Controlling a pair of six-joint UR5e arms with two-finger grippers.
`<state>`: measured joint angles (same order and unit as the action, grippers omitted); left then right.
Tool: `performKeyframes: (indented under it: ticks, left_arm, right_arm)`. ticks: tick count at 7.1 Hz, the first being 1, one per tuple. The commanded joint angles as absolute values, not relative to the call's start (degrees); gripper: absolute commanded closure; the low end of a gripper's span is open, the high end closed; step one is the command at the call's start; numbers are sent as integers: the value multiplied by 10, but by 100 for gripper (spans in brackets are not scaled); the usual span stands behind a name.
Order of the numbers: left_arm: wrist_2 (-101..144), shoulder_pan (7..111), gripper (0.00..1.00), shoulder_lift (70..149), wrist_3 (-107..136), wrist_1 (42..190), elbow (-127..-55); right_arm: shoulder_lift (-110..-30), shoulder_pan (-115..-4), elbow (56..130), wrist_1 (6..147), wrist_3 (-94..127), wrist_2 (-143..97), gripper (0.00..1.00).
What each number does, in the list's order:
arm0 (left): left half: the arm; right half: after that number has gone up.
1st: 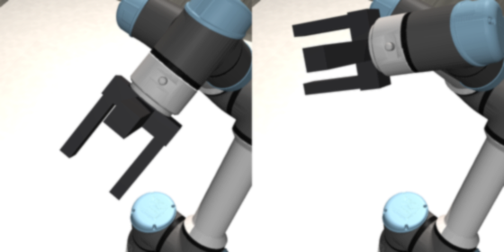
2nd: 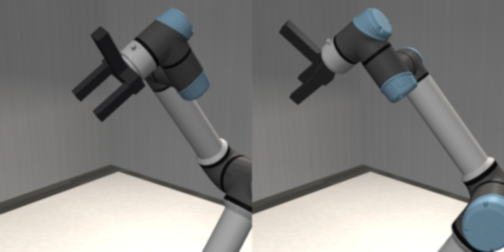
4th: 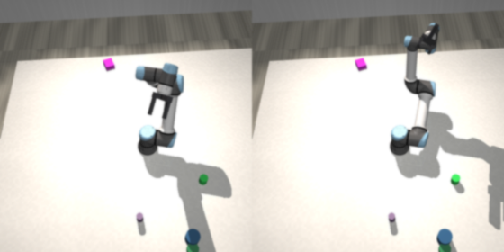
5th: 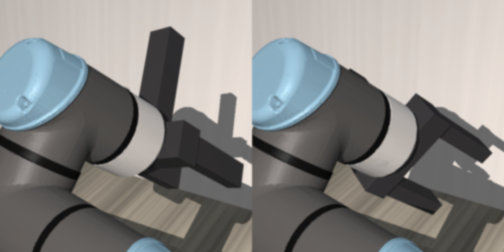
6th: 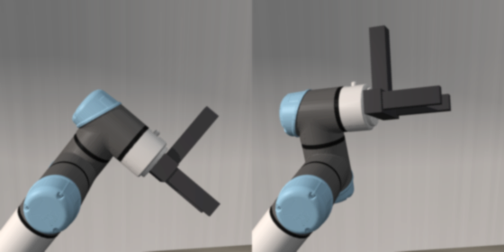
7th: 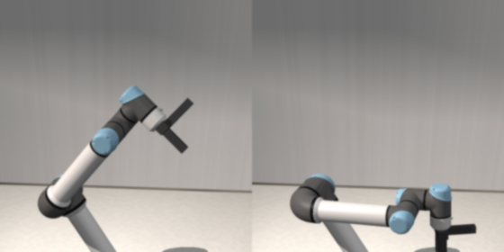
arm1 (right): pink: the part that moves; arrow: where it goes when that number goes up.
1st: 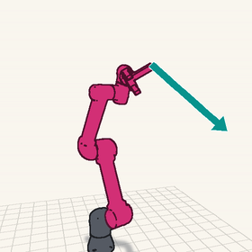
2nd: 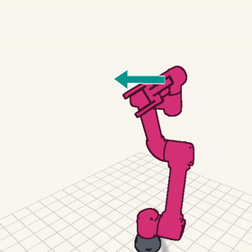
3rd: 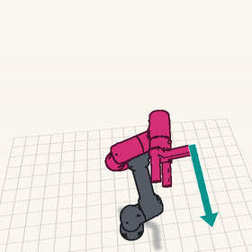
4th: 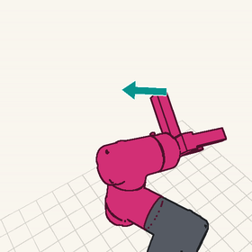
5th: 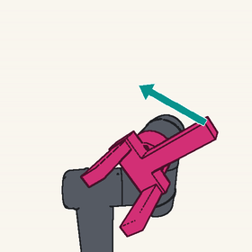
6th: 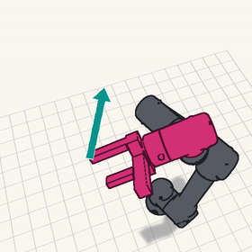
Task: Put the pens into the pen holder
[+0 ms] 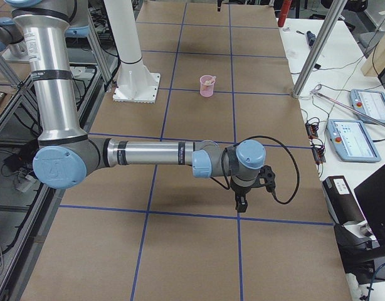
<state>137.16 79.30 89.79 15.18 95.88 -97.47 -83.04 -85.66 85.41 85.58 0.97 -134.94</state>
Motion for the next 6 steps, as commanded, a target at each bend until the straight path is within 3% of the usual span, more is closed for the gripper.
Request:
performKeyframes:
  ticks: [1,6]
  left_arm:
    - [1376,802,0,880,150,949,-980]
    - [1381,805,0,903,155,940,-927]
  right_arm:
    - [-833,-839,856,858,10,-1347,0]
    - [-806,-850,857,936,-22,-1350,0]
